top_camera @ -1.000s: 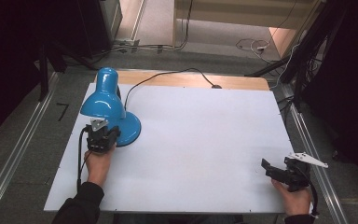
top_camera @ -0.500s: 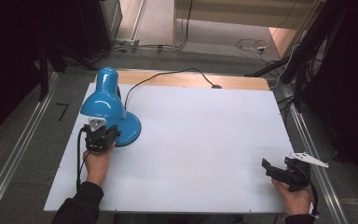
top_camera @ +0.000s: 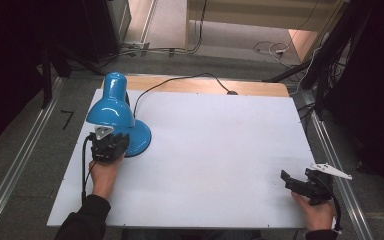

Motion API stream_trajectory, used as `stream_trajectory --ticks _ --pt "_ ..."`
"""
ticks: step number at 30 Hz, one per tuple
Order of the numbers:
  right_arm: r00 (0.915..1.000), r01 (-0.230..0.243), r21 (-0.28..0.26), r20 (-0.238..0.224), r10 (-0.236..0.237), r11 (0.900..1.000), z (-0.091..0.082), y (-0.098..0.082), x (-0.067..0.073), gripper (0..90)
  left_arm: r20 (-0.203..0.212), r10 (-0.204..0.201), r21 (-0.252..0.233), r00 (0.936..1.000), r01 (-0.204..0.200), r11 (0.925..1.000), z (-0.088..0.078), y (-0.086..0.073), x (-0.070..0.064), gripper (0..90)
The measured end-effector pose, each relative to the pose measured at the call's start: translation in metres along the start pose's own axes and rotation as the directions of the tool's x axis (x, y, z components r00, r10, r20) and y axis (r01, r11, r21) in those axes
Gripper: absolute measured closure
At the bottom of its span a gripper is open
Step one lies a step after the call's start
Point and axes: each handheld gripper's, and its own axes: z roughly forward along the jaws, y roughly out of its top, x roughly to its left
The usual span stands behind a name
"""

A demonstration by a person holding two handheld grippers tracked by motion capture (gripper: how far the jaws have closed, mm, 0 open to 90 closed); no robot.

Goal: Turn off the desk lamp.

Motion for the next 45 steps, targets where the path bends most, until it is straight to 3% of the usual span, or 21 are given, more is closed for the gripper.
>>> stream_trajectory --ticks 10,13,16,35,45 --pt "1.0 -0.002 -0.001 0.0 0.002 1.0 -0.001 0.0 0.0 6.1 -0.008 0.008 -0.004 0.9999 -0.008 1.0 -0.003 0.001 -0.002 46.5" --pt "1.0 0.0 -0.006 0.002 0.0 1.0 -0.002 0.0 -0.001 6.1 -0.017 0.027 0.01 0.9995 -0.027 0.9996 -0.004 0.001 -0.003 34.7" --pt "1.0 -0.001 -0.005 0.002 0.001 1.0 -0.002 -0.001 -0.001 6.1 -0.022 0.031 0.014 0.9993 -0.03 0.9994 -0.006 0.001 -0.004 31.2" --pt "1.0 -0.006 -0.009 0.002 0.006 1.0 -0.003 -0.001 -0.001 6.1 -0.019 0.028 0.004 0.9994 -0.028 0.9996 -0.014 0.0 -0.006 27.7" --pt "1.0 -0.007 -0.007 0.004 0.007 1.0 -0.003 -0.001 -0.001 6.1 -0.028 0.025 0.007 0.9993 -0.024 0.9997 -0.019 -0.002 -0.001 27.2"
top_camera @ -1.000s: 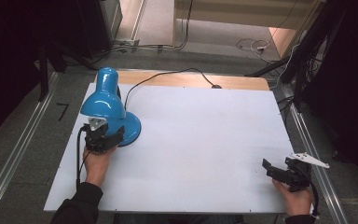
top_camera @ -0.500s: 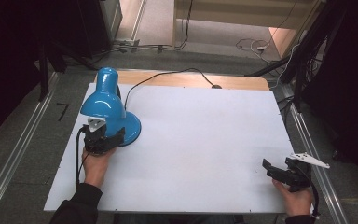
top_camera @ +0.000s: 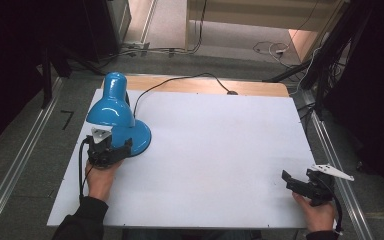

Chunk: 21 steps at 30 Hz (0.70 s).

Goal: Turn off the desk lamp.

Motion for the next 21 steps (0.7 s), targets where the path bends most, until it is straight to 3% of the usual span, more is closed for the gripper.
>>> stream_trajectory --ticks 21 --pt "1.0 0.003 -0.003 -0.002 -0.003 1.0 -0.0008 -0.0001 0.0009 6.1 0.008 0.011 0.006 0.9999 -0.011 0.9999 -0.0101 -0.0063 -0.0003 23.8"
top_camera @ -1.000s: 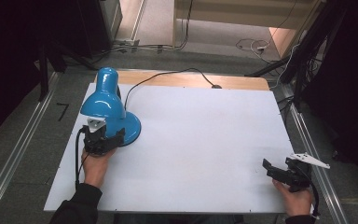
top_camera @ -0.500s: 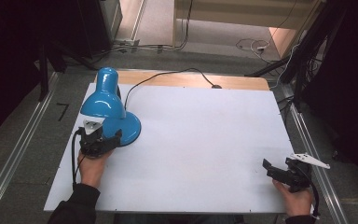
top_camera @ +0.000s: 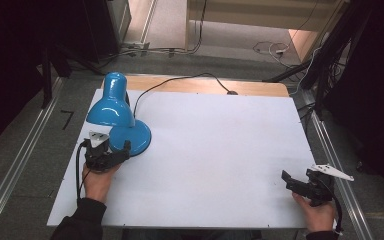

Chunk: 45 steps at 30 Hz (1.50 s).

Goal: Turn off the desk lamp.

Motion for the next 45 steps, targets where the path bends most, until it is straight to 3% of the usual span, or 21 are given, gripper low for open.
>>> stream_trajectory --ticks 28,39,45 --pt "1.0 -0.01 -0.004 0.0 0.01 1.0 -0.002 0.0 -0.001 6.1 0.029 0.018 -0.008 0.9994 -0.018 0.9998 -0.024 -0.013 -0.004 23.8" --pt "1.0 -0.003 0.001 0.002 0.003 1.0 0.0 0.0 -0.001 6.1 0.05 0.048 0.006 0.9976 -0.049 0.9988 -0.032 -0.021 -0.01 23.6" --pt "1.0 -0.008 0.0 0.004 0.008 1.0 0.0 0.0 -0.002 6.1 0.062 0.041 0.004 0.9973 -0.041 0.9991 -0.038 -0.024 -0.009 23.5"
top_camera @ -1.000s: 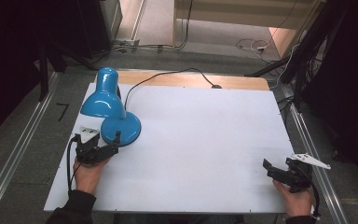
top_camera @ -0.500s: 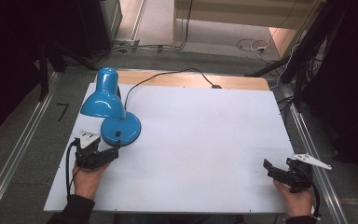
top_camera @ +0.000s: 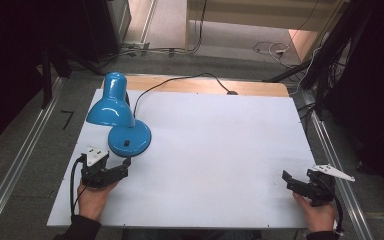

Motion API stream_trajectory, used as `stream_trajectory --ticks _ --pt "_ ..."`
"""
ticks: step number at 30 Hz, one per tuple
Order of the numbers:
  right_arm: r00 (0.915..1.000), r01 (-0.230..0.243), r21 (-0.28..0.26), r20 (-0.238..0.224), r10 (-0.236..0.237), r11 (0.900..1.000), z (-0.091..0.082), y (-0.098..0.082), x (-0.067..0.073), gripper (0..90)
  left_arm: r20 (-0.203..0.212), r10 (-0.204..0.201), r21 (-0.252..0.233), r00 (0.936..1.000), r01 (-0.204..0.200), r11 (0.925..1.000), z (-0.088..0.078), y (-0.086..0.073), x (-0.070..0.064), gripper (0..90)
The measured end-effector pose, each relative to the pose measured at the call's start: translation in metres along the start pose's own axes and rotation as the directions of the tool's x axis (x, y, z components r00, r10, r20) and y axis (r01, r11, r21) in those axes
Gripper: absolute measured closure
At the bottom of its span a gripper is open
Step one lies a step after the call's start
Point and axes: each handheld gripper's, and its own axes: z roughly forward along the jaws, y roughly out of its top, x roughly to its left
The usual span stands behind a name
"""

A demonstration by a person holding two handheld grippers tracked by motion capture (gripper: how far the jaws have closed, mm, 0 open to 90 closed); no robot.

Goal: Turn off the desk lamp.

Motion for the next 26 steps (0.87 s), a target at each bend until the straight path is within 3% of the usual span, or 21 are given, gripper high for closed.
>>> stream_trajectory --ticks 13,26 --pt "1.0 -0.001 -0.002 -0.001 0.001 1.0 0.0 0.0 0.0 6.1 -0.016 -0.021 0.0 0.9997 0.021 0.9998 -0.014 -0.009 0.011 23.5" --pt "1.0 -0.005 -0.01 0.002 0.006 1.0 -0.001 0.001 -0.002 6.1 -0.072 -0.057 0.027 0.9957 0.059 0.9979 -0.024 -0.023 0.035 21.7"
